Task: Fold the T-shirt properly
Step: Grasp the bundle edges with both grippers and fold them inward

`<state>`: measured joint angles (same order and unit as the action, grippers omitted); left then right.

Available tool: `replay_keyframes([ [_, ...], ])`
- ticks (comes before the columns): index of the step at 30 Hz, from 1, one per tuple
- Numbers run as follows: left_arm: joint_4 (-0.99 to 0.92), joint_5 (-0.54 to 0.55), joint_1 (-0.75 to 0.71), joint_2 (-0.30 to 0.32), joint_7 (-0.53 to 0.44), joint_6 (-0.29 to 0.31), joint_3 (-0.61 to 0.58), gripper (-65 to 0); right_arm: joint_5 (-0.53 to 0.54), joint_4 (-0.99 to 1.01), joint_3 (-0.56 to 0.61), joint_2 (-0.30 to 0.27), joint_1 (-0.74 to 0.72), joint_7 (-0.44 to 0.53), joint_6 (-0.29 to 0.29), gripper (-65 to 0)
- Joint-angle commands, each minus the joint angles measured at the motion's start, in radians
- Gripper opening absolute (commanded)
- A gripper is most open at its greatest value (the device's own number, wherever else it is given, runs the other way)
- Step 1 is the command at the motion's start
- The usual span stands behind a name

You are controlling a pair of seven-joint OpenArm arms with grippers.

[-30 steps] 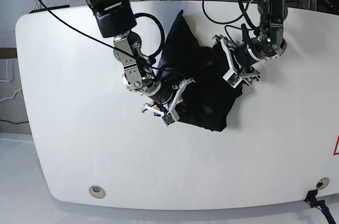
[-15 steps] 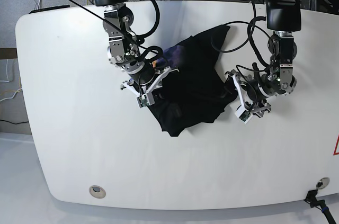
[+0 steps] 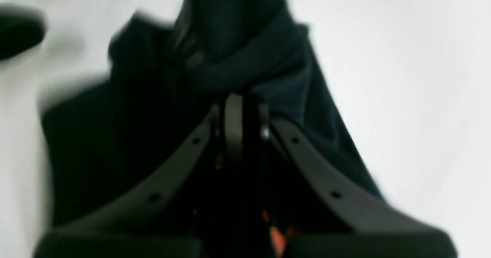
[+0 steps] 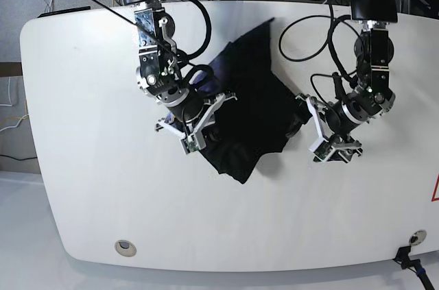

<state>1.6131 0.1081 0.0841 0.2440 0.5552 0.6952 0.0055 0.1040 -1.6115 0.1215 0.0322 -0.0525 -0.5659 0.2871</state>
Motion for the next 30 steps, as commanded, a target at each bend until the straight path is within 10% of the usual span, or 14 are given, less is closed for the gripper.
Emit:
replay_keyframes([
  [1,0.099,0.012,-0.050,0.002,-0.019,0.003,-0.005,-18.5,0.010,-0.020,-0.001,0.001,-0.070,0.016,0.002,-65.0],
  [14,0.180,0.012,-0.238,-0.002,-0.019,0.003,-0.042,-18.5,0.009,0.099,-0.004,-0.004,-0.036,0.063,0.002,-64.2],
  [24,0.181,0.012,-0.231,-0.004,-0.019,0.003,-0.095,-18.5,0.009,0.003,-0.003,-0.001,-0.019,0.066,0.002,-21.0],
  [30,0.181,0.012,-0.238,-0.062,-0.019,0.003,-0.115,-18.5,0.009,-0.022,0.000,-0.004,-0.117,-0.003,0.002,-17.1],
])
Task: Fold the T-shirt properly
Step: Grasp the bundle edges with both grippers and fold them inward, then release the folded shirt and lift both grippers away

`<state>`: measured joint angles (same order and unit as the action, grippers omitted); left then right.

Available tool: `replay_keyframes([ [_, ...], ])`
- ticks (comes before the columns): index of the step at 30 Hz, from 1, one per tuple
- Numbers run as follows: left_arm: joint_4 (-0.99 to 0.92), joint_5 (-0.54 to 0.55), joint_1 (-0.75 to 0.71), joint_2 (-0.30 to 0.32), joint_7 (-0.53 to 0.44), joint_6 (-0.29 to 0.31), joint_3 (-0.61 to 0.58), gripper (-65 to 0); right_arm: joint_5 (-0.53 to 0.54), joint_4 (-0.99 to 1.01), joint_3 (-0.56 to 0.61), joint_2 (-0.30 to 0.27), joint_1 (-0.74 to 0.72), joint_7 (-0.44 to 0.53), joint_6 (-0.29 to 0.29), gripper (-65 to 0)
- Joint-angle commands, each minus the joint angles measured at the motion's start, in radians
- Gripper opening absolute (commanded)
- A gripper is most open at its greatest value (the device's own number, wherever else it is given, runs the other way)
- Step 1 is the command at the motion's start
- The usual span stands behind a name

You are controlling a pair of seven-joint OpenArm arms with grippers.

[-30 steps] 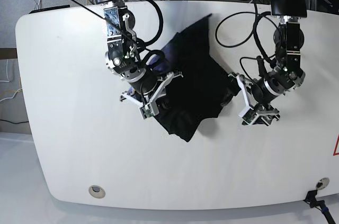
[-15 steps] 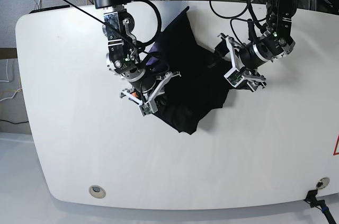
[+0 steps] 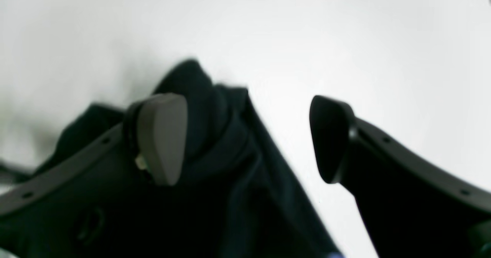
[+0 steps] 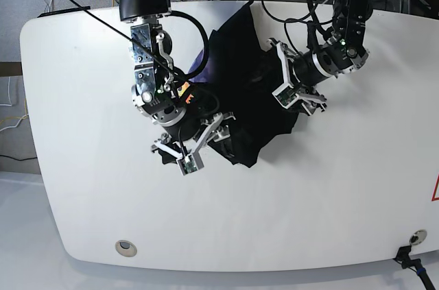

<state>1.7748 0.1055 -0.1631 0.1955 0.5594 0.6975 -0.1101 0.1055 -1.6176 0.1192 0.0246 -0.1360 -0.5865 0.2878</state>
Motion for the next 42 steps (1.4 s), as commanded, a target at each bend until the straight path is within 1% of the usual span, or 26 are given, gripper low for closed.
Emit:
replay_keyframes([
  [1,0.020,0.015,0.007,-0.029,-0.023,0.001,0.000,-18.5,0.007,0.000,0.003,0.008,-0.046,0.020,0.001,-17.2],
  [3,0.013,0.006,0.007,-0.057,-0.023,0.001,-0.027,-18.5,0.012,0.058,0.003,0.011,-0.081,0.021,0.001,-17.4],
  [5,0.007,-0.031,0.006,-0.086,-0.023,0.001,-0.069,-18.5,0.015,0.121,0.004,0.022,-0.110,0.033,0.001,-17.5],
  [7,-0.003,-0.060,-0.008,-0.106,-0.023,0.001,-0.099,-18.5,0.006,0.179,0.004,0.041,-0.123,0.092,0.001,-19.0],
  [8,-0.013,-0.069,-0.011,-0.121,-0.023,0.001,-0.113,-18.5,0.006,0.213,0.004,0.041,-0.136,0.121,0.001,-21.5],
  [10,-0.033,-0.089,-0.014,-0.141,-0.023,0.001,-0.138,-18.5,0.007,0.284,0.004,0.044,-0.166,0.139,0.008,-27.5],
  [13,-0.074,-0.097,-0.014,-0.146,-0.025,0.001,-0.158,-18.5,0.007,0.374,0.004,0.042,-0.190,0.187,0.011,-37.0],
  [15,-0.097,-0.097,-0.011,-0.141,-0.025,0.001,-0.156,-18.5,0.007,0.414,0.004,0.038,-0.190,0.228,0.011,-42.9],
  [17,-0.123,-0.097,-0.005,-0.129,-0.026,0.001,-0.153,-18.5,0.007,0.454,0.004,0.013,-0.187,0.251,0.011,-49.0],
  [21,-0.158,-0.097,0.038,-0.052,-0.026,0.001,-0.153,-18.5,0.013,0.506,0.000,-0.027,-0.166,0.265,0.011,-60.6],
  [23,-0.172,-0.096,0.069,-0.015,-0.026,0.001,-0.153,-18.5,0.013,0.501,0.000,-0.038,-0.142,0.273,0.011,-64.0],
  [27,-0.191,-0.094,0.119,0.037,-0.026,0.001,-0.152,-18.5,0.015,0.477,-0.002,-0.059,-0.090,0.273,0.004,-65.0],
  [32,-0.194,-0.094,0.155,0.077,-0.026,0.001,-0.150,-18.5,0.015,0.408,-0.002,-0.056,-0.027,0.270,0.003,-65.0],
  [34,-0.194,-0.092,0.170,0.080,-0.026,0.001,-0.148,-18.5,0.015,0.397,-0.002,-0.055,-0.021,0.268,0.003,-65.0],
  [39,-0.186,-0.092,0.156,0.078,-0.026,0.001,-0.136,-18.5,0.015,0.396,-0.002,-0.055,-0.030,0.268,0.001,-65.0],
  [42,-0.146,-0.091,0.155,0.077,-0.026,0.001,-0.118,-18.5,0.010,0.339,-0.002,-0.059,-0.047,0.256,0.001,-64.9],
])
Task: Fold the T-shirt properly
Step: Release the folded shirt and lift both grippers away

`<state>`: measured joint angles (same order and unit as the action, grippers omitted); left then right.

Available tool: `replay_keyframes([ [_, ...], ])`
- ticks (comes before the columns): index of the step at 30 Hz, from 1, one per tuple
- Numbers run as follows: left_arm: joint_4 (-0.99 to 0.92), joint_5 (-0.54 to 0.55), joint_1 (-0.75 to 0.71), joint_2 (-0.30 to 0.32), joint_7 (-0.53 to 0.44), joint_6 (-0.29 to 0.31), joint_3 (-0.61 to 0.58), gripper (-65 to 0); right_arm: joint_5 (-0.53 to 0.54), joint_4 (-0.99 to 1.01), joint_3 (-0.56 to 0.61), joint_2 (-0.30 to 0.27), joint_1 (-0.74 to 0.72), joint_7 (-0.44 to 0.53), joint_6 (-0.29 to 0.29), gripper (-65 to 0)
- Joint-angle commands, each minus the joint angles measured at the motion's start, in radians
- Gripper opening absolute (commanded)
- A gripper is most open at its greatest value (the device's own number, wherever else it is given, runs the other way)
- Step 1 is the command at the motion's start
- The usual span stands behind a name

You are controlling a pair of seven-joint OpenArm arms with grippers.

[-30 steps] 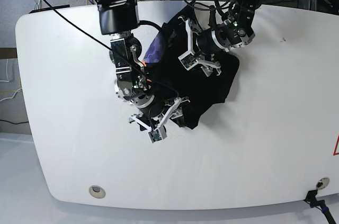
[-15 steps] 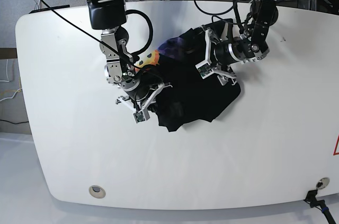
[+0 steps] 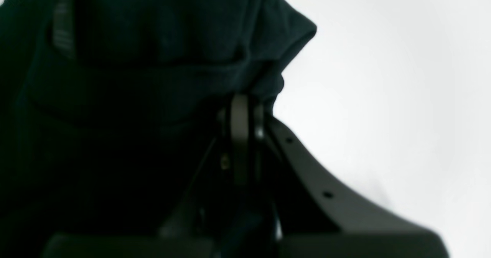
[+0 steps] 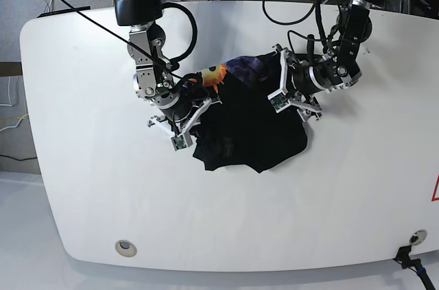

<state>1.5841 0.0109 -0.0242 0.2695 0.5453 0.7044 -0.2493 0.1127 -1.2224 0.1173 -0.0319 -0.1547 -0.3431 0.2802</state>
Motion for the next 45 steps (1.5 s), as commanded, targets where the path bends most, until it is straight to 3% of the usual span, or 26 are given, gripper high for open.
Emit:
replay_keyframes([
  [1,0.069,0.004,0.013,0.000,-0.012,-0.006,0.043,-18.5,0.000,-0.089,0.000,-0.003,-0.032,-0.007,0.009,-64.9],
  [11,0.240,0.002,-0.030,-0.002,-0.012,-0.006,0.202,-18.5,0.008,-0.501,0.005,0.005,0.008,-0.227,0.009,-64.9],
  [19,0.215,0.002,-0.099,-0.017,-0.012,-0.006,0.219,-18.5,0.005,-0.517,0.005,0.043,0.183,-0.218,0.011,-65.0],
  [21,0.172,0.002,-0.096,-0.023,-0.020,-0.006,0.221,-18.5,0.002,-0.474,0.005,0.049,0.209,-0.172,0.011,-65.0],
  [25,0.046,-0.002,-0.096,-0.051,-0.141,-0.006,0.215,-18.5,0.002,-0.325,0.005,0.051,0.243,-0.049,0.011,-65.0],
  [28,-0.032,-0.002,-0.078,-0.055,-0.159,-0.006,0.213,-18.5,0.002,-0.210,0.002,0.046,0.240,0.037,0.011,-65.0],
  [34,0.011,-0.001,-0.069,-0.051,-0.159,-0.006,0.227,-18.5,0.000,-0.340,0.000,0.045,0.235,-0.004,0.011,-65.0],
  [38,0.109,-0.001,-0.090,-0.055,-0.159,-0.006,0.315,-18.5,0.000,-0.531,0.003,0.046,0.246,-0.118,0.011,-65.0],
  [45,0.267,0.004,-0.207,-0.059,-0.167,-0.006,0.499,-18.5,-0.003,-0.710,-0.049,0.022,0.378,-0.113,0.009,-64.9],
])
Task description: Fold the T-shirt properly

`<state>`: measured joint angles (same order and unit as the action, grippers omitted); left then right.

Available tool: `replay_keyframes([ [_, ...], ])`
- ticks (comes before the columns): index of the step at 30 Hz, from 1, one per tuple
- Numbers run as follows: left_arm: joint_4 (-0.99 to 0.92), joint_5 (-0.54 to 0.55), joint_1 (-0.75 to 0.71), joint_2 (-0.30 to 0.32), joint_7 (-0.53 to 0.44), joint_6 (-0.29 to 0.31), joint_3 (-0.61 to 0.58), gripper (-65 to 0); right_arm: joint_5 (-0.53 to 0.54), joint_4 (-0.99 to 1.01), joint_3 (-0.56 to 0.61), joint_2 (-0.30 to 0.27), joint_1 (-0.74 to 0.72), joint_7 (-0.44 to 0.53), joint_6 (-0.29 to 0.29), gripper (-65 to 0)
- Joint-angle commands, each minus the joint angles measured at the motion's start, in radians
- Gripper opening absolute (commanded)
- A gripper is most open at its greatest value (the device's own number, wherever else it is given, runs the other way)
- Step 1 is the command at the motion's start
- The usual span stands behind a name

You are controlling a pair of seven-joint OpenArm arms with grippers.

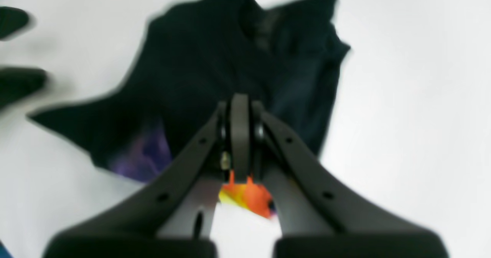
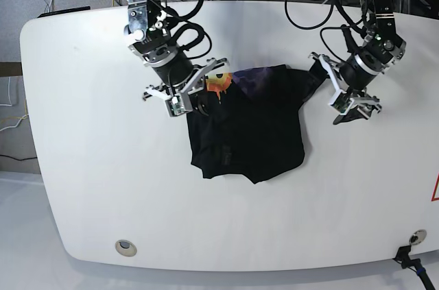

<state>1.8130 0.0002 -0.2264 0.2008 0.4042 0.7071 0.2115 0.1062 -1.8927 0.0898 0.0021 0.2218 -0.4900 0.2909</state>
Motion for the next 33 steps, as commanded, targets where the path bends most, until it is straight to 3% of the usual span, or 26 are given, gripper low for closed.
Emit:
replay_keyframes([
  [1,0.043,0.014,-0.024,0.010,-0.046,-0.009,0.061,-18.8,0.003,-0.041,-0.034,-0.015,0.017,0.040,-0.002,-64.9],
  [5,0.041,0.014,-0.104,0.010,-0.158,-0.009,0.105,-33.7,0.003,-0.037,-0.103,-0.044,0.093,0.181,0.000,-64.9],
  [8,0.041,0.014,-0.149,0.010,-0.161,-0.009,0.113,-41.7,0.003,-0.040,-0.129,-0.067,0.140,0.212,0.000,-64.9],
  [13,0.092,0.017,-0.282,0.007,-0.163,-0.009,0.133,-42.0,0.007,-0.041,-0.189,-0.083,0.288,0.343,0.000,-64.9],
  [17,0.095,0.083,-0.365,-0.057,-0.164,-0.009,0.237,-42.0,0.010,-0.041,-0.243,-0.081,0.408,0.422,0.000,-65.0],
  [27,0.101,0.217,-0.624,-0.083,-0.166,-0.009,0.342,-42.2,0.014,-0.041,-0.292,-0.077,0.686,0.465,0.006,-65.0],
  [33,0.098,0.186,-0.710,-0.159,-0.166,-0.009,0.314,-42.2,0.014,-0.041,-0.289,-0.067,0.822,0.465,0.006,-65.0],
])
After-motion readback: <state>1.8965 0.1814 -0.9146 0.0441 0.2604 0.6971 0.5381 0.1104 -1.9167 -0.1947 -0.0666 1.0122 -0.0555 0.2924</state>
